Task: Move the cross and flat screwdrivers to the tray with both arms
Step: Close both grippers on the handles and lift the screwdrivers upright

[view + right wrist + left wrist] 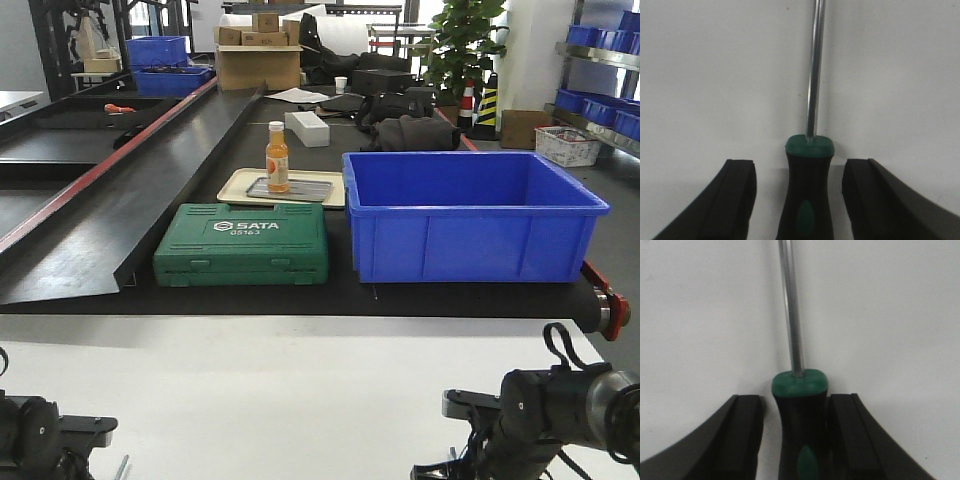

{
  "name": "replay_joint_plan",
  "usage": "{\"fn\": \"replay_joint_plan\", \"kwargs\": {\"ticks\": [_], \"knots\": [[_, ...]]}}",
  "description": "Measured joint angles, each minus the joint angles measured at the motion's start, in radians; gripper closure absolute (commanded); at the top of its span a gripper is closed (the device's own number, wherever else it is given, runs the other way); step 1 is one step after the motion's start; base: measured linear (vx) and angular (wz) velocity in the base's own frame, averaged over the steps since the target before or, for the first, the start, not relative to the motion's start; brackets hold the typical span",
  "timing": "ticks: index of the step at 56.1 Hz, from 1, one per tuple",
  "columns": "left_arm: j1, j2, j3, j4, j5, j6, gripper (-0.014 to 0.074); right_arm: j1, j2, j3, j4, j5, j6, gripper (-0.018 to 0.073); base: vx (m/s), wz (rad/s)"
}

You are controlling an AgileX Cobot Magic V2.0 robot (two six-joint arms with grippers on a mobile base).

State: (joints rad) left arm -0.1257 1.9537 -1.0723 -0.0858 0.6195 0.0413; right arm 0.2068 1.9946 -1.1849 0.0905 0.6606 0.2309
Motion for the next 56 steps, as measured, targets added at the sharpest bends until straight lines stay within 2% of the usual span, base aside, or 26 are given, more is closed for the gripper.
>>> {"fn": "replay_joint_plan", "kwargs": {"ticks": [10, 17, 24, 30, 42, 54, 56], "knots": [[0.000, 0.000, 0.000, 0.000, -0.009, 0.000, 0.0175, 0.000, 0.032, -0.003, -0.005, 0.019, 0.000, 0.0111, 0.00, 0.00], [0.000, 0.000, 0.000, 0.000, -0.012, 0.000, 0.0175, 0.000, 0.036, -0.008, -0.005, 0.024, 0.001, 0.0152, 0.00, 0.00], [0.000, 0.001, 0.000, 0.000, -0.014, 0.000, 0.0180, 0.000, 0.038, -0.009, -0.005, 0.024, 0.002, 0.0234, 0.00, 0.00], [0.000, 0.001, 0.000, 0.000, -0.014, 0.000, 0.0203, 0.000, 0.039, -0.009, -0.003, 0.022, 0.002, 0.0339, 0.00, 0.00], [0.000, 0.001, 0.000, 0.000, -0.014, 0.000, 0.0345, 0.000, 0.041, -0.010, 0.004, 0.018, 0.002, 0.0574, 0.00, 0.00], [0.000, 0.001, 0.000, -0.007, -0.014, 0.000, 0.0593, 0.000, 0.041, -0.010, 0.007, 0.018, -0.031, 0.0572, 0.00, 0.00], [0.000, 0.001, 0.000, -0.009, -0.014, 0.000, 0.0606, 0.000, 0.038, -0.010, 0.009, 0.018, -0.036, 0.0572, 0.00, 0.00]]}}
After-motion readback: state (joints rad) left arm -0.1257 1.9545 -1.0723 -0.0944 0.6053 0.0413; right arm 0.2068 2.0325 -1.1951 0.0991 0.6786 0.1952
